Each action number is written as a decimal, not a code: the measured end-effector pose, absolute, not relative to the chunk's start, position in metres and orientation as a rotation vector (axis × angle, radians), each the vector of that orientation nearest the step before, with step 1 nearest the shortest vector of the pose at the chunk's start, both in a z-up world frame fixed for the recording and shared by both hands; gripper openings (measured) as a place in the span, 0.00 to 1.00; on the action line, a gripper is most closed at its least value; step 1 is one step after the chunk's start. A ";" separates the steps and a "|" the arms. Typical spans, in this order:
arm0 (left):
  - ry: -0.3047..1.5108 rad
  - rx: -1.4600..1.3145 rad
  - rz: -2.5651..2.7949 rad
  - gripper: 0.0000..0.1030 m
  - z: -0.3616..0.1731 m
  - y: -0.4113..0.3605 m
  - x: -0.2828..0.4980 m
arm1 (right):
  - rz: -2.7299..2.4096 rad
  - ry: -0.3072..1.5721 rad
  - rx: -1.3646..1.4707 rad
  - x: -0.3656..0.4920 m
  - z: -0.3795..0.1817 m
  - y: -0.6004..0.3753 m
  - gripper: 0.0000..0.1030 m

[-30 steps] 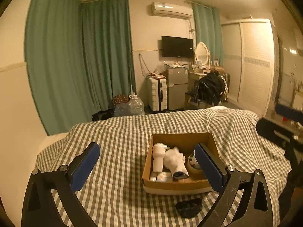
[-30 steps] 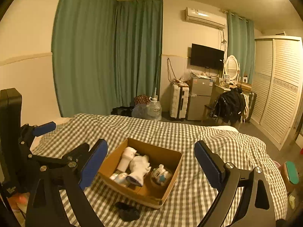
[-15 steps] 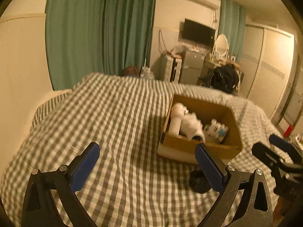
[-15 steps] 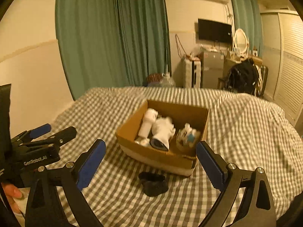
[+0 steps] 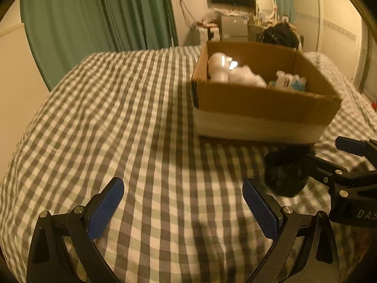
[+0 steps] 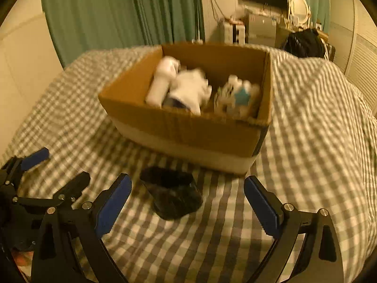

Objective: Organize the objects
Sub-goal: 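Move the right gripper to the black cup and grasp it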

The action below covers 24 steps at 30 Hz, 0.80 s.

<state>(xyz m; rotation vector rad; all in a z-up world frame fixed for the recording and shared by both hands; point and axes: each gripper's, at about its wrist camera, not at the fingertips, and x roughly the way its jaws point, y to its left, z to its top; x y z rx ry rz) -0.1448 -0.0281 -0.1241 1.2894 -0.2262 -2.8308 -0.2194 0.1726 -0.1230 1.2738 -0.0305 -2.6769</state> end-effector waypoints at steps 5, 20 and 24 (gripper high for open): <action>-0.193 1.330 -2.769 1.00 -0.130 -0.037 -0.148 | -2.658 0.051 1.340 -0.222 -0.137 0.166 0.94; -0.105 1.378 -2.666 1.00 -0.135 -0.060 -0.162 | -2.533 0.213 1.456 -0.256 -0.170 0.145 0.87; -0.135 1.385 -2.654 1.00 -0.138 -0.058 -0.164 | -2.505 0.205 1.458 -0.257 -0.176 0.143 0.69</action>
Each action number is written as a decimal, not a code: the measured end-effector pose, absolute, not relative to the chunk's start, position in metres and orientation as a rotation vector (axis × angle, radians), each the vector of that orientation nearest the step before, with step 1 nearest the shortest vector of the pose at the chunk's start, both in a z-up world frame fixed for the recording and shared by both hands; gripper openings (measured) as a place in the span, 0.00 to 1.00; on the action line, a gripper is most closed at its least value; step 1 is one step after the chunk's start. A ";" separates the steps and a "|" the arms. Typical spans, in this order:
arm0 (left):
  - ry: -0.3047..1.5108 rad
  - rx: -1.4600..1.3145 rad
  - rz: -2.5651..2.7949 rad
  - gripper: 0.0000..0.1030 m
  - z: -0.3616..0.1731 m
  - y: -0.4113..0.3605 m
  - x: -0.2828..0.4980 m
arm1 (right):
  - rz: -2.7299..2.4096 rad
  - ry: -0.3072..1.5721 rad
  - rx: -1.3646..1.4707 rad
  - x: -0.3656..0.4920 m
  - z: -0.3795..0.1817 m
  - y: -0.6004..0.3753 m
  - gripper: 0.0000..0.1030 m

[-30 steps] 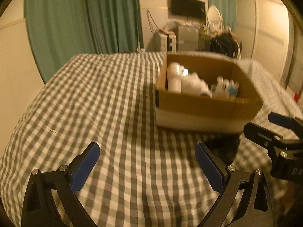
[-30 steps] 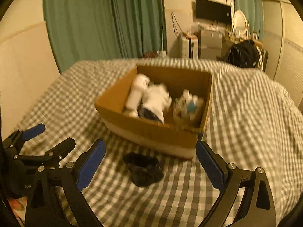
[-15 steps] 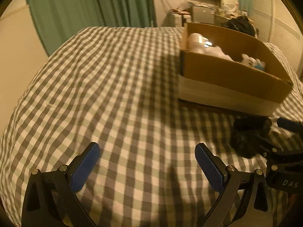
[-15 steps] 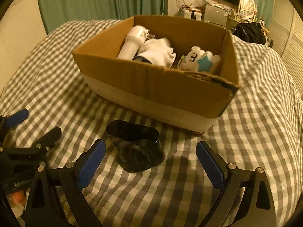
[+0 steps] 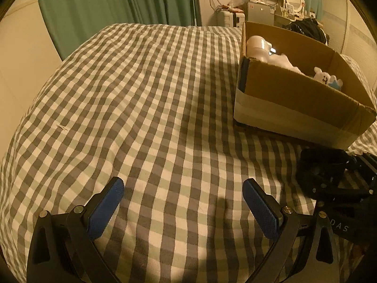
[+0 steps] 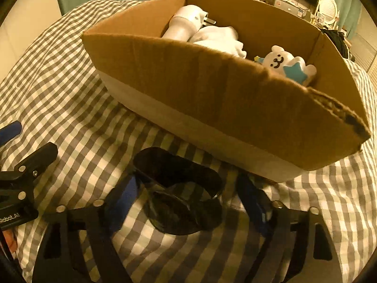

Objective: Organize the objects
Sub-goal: 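Move the right gripper to the black cup and grasp it, then carry the black cup over the box with the right gripper and release it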

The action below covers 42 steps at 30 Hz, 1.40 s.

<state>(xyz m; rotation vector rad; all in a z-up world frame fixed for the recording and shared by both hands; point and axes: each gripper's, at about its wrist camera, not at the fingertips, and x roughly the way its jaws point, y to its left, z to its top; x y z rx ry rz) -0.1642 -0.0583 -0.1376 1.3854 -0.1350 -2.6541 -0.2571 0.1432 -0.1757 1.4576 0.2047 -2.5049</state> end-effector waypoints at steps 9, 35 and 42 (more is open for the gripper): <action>-0.131 1.350 -2.715 1.00 -0.132 -0.053 -0.154 | -2.563 0.201 1.373 -0.231 -0.163 0.146 0.56; -0.158 0.970 -2.992 1.00 -0.018 -0.030 -0.125 | -2.785 0.130 0.851 -0.164 -0.016 0.159 0.55; -0.168 0.884 -3.036 1.00 0.016 -0.024 -0.165 | -2.833 0.179 0.720 -0.192 0.037 0.159 0.54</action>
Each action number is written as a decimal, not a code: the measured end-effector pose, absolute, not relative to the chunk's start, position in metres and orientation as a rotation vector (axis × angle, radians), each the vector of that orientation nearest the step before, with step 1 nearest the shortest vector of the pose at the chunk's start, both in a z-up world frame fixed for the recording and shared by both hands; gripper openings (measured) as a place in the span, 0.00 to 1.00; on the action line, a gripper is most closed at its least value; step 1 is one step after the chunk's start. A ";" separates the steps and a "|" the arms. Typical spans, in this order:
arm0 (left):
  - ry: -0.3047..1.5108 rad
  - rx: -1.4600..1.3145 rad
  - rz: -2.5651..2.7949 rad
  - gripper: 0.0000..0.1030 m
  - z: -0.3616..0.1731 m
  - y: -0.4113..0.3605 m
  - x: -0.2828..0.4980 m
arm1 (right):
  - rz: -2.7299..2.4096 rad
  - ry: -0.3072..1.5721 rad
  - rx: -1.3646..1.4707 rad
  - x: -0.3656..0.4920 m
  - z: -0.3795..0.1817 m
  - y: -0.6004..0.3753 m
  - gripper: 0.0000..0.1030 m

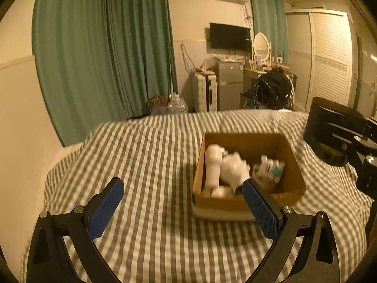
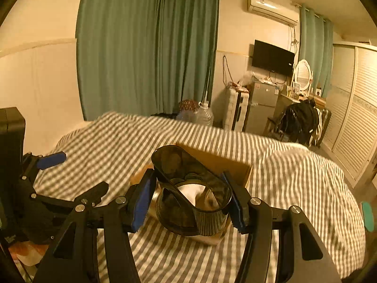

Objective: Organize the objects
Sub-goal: 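Carry the black cup over the box with the right gripper and release it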

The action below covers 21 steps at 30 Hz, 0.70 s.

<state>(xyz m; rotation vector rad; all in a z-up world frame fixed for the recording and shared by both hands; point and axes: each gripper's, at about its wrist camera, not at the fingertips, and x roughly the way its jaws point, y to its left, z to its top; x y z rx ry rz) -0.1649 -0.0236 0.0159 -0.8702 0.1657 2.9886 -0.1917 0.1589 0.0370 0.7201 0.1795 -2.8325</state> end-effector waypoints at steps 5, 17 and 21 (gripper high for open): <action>0.189 -0.828 2.987 1.00 0.032 -0.012 -0.204 | -2.852 0.150 0.684 -0.227 0.055 0.165 0.54; 0.197 -0.911 2.891 1.00 -0.012 0.021 -0.298 | -2.838 0.088 0.796 -0.334 0.028 0.188 0.54; 0.203 -0.960 2.858 1.00 -0.037 0.029 -0.316 | -2.828 0.042 0.882 -0.368 0.002 0.203 0.54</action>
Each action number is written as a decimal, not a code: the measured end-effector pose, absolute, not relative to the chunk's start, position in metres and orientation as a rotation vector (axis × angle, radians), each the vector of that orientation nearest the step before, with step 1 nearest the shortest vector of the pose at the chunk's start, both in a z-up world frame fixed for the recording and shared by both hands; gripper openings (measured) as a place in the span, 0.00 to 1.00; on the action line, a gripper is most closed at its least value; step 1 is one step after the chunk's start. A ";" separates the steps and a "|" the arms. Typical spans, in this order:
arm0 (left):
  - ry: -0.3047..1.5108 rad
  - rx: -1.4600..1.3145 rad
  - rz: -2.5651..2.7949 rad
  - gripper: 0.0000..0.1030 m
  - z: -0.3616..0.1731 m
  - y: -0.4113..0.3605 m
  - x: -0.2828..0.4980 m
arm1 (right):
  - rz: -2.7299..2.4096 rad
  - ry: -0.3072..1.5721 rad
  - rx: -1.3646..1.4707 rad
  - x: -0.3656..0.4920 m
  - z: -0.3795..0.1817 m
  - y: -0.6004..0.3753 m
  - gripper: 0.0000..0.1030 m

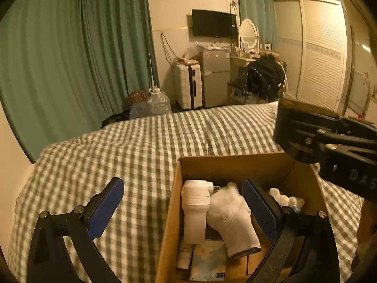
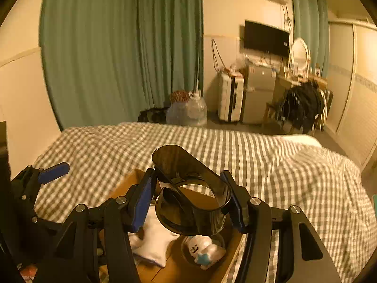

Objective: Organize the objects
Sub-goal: 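Carry the black cup over the box with the right gripper and release it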

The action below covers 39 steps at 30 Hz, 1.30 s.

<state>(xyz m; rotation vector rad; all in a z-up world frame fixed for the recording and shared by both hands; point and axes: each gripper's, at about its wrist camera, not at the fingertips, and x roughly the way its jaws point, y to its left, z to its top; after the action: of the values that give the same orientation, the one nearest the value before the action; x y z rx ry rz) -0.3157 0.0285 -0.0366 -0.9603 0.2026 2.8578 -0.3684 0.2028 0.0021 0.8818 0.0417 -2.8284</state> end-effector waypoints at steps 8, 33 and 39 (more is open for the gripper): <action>0.202 -1.054 2.803 1.00 -0.067 0.034 -0.326 | -2.760 0.000 1.113 -0.406 -0.057 0.207 0.54; 0.154 -1.073 2.810 1.00 -0.058 0.033 -0.293 | -2.844 -0.058 1.090 -0.360 -0.050 0.221 0.84; 0.129 -0.970 2.859 1.00 -0.017 0.027 -0.256 | -2.919 -0.041 0.954 -0.316 -0.001 0.226 0.87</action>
<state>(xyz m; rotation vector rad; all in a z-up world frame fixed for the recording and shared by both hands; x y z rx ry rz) -0.2558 0.0273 -0.0169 -0.9701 0.1293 2.8594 -0.3161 0.2264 -0.0013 0.9544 -0.0413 -2.9193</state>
